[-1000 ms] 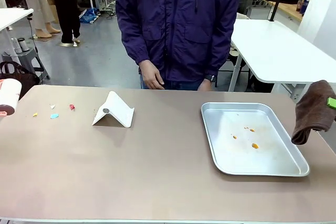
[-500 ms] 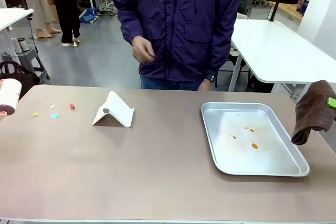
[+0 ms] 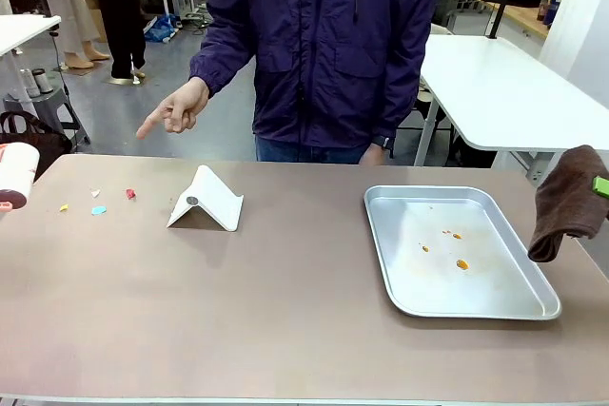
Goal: Clean the surface of the table.
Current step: If a person points to the right, clean the right side of the table with your right hand, and if they point to the left, clean the left side with your left hand.
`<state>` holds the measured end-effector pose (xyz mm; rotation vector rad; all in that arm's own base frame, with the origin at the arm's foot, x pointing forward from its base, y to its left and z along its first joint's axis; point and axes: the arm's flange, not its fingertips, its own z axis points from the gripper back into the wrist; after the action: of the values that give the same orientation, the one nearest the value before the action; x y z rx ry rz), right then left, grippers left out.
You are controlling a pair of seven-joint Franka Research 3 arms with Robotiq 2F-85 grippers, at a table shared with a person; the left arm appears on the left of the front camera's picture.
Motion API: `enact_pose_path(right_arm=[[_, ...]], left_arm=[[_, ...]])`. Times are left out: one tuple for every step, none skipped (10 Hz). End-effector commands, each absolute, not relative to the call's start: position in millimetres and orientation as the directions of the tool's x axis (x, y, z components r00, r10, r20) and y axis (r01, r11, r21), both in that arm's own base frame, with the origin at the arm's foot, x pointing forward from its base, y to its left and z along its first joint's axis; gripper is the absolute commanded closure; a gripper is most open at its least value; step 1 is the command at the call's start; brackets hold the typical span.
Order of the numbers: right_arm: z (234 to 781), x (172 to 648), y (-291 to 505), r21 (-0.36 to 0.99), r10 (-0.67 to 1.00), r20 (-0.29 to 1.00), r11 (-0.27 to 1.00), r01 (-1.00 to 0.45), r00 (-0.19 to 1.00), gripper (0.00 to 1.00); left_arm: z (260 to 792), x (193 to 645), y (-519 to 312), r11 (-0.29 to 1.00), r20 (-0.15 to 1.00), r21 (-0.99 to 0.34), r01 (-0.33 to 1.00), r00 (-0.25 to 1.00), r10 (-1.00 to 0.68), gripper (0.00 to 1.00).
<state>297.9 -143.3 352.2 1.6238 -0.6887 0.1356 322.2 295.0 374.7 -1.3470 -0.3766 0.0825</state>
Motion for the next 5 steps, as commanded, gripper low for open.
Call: enact_pose_path(right_arm=[[357.7, 296.6, -142.3, 0.871, -0.348, 0.449, -0.037, -0.490, 0.823, 1.00], [357.7, 296.6, -142.3, 0.871, -0.348, 0.449, -0.037, -0.490, 0.823, 1.00], [357.7, 296.6, -142.3, 0.871, -0.348, 0.449, -0.037, -0.490, 0.823, 1.00], [357.7, 296.6, -142.3, 0.871, -0.348, 0.449, -0.037, -0.490, 0.823, 1.00], [357.7, 296.6, -142.3, 0.871, -0.348, 0.449, -0.037, -0.490, 0.823, 1.00]], left_arm=[[375.9, 320.7, 296.7, 0.232, 0.234, -0.957, 0.173, 0.935, 0.268, 1.00], [375.9, 320.7, 296.7, 0.232, 0.234, -0.957, 0.173, 0.935, 0.268, 1.00], [375.9, 320.7, 296.7, 0.232, 0.234, -0.957, 0.173, 0.935, 0.268, 1.00], [375.9, 320.7, 296.7, 0.232, 0.234, -0.957, 0.173, 0.935, 0.268, 1.00], [375.9, 320.7, 296.7, 0.232, 0.234, -0.957, 0.173, 0.935, 0.268, 1.00]])
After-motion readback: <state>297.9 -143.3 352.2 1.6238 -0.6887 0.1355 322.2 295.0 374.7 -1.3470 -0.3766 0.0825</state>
